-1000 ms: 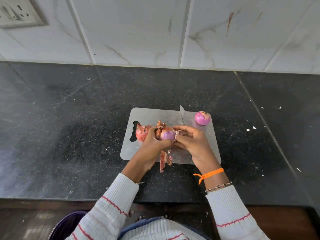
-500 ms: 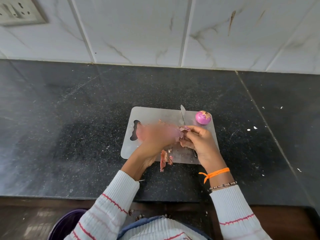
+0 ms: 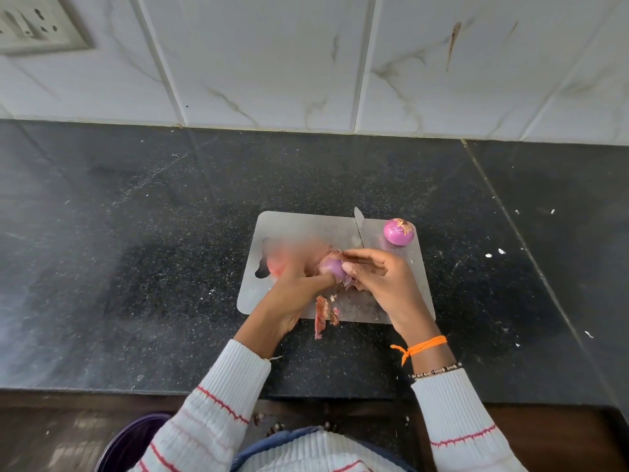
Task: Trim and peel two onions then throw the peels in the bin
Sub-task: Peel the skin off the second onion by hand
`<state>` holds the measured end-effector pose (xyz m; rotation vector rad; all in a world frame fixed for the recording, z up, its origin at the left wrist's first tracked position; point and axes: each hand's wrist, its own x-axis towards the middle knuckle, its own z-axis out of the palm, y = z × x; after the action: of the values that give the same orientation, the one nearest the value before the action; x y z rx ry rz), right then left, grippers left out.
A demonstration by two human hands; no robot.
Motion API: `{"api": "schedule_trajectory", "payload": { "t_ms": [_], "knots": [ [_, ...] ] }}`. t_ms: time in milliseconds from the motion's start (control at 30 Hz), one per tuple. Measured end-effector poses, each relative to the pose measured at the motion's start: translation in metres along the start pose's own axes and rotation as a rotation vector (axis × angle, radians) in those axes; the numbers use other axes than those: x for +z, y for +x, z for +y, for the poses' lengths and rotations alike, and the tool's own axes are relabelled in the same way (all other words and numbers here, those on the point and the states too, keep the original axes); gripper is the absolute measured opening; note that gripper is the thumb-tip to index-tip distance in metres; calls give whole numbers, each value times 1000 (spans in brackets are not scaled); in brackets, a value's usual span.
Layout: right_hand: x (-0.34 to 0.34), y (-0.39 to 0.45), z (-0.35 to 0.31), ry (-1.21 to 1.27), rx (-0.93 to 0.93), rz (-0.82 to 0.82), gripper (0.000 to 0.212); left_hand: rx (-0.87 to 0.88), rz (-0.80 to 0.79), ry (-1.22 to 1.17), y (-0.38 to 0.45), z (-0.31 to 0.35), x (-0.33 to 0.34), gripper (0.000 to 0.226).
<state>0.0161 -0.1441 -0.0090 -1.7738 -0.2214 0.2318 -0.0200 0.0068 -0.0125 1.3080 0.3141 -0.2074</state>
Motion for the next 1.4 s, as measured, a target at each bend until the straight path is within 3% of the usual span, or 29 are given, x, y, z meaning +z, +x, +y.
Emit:
{"api": "schedule_trajectory", "payload": {
  "t_ms": [600, 767, 1067, 1167, 1400],
  "knots": [
    [10, -1, -7, -230, -107, 99, 27, 84, -23, 135, -1, -2, 1, 54],
    [9, 0, -4, -183, -54, 137, 24, 125, -36, 110, -3, -2, 5, 49],
    [3, -3, 2, 129, 145, 179, 23, 111, -79, 64, -8, -2, 6, 42],
    [-4, -3, -3, 233, 168, 85, 15, 94, -48, 19, -6, -4, 1, 51],
    [5, -8, 1, 175, 102, 147, 12, 71, -34, -84, -9, -4, 5, 71]
  ]
}}
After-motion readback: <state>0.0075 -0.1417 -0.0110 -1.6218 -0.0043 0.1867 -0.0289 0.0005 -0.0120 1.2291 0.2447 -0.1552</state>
